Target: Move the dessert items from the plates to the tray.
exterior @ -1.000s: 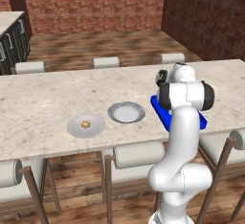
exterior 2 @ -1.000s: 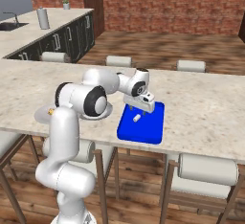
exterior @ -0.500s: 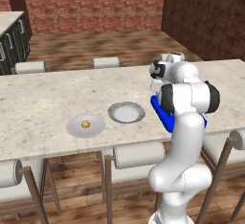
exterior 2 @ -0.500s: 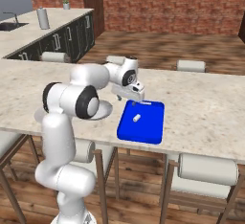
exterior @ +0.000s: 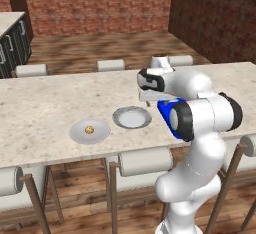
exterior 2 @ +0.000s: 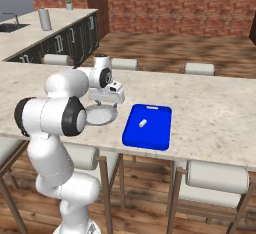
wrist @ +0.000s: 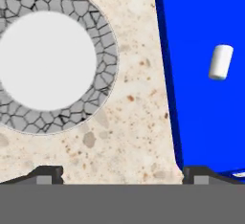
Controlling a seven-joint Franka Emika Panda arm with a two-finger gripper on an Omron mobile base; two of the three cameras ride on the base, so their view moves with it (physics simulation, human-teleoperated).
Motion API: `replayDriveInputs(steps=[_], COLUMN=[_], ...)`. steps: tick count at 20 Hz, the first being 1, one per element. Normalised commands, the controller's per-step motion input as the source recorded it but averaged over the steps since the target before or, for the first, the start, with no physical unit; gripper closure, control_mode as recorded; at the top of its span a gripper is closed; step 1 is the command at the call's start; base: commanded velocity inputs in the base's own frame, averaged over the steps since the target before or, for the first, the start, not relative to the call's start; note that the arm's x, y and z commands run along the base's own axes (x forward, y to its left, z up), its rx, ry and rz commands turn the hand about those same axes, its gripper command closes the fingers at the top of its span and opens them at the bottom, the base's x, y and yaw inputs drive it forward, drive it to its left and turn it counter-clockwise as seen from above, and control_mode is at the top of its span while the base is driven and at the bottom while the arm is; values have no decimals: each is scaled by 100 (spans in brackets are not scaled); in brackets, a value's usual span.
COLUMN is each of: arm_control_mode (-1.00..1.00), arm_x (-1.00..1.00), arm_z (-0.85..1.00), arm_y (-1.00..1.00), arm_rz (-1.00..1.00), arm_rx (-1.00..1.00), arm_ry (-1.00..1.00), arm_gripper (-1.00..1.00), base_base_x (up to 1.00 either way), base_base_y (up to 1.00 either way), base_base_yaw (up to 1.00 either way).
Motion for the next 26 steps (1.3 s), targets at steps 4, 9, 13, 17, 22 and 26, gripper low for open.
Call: replayDriveInputs(steps=[4,9,13,17,22,26], arm_control_mode=[-100,-100,-100,-100,-100,-100], arm_x=[-75,-44,-36,-11,7,4], arm_z=[16,17,18,37,35,0], arm_y=[100,100,100,79,50,2], arm_rz=[18,19,23,22,10,0], arm_rx=[-9,-7,-3,2,2,0], arm_ry=[-1,0,0,2,9,2], arm_gripper=[-100,-100,-100,-100,-100,-100], base_base_x=[0,0,0,0,0,0], base_base_y=[0,0,0,0,0,0], base_base_yaw=[0,0,0,0,0,0])
